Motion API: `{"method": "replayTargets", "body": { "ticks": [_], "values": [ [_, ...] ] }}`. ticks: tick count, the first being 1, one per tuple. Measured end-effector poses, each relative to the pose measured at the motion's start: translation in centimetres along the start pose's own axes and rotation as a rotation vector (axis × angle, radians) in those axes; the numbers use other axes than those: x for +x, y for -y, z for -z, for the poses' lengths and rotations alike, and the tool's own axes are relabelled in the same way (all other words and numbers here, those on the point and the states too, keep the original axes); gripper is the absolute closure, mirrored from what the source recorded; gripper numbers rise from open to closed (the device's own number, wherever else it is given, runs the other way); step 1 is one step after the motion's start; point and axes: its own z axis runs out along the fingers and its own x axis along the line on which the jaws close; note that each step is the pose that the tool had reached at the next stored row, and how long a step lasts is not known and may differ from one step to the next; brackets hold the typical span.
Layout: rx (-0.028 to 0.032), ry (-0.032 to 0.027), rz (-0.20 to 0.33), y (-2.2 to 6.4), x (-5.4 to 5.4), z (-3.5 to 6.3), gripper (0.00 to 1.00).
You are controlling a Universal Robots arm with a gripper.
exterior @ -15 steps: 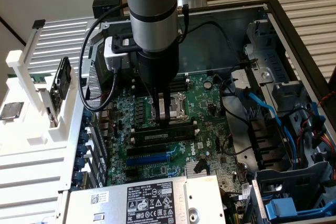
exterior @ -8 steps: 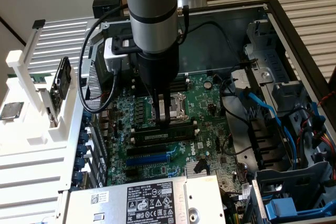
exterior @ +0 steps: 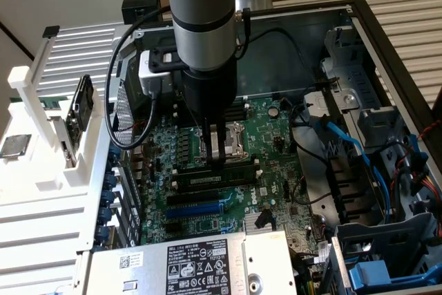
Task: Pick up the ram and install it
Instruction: 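Press down the ram until it locks into place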
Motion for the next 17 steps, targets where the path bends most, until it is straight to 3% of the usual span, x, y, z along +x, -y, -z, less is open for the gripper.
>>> {"method": "replayTargets", "body": {
  "ticks": [17],
  "values": [
    [-0.0043,-0.0002,0.0,0.0,0.15,-0.17,0.89]
  ]
}}
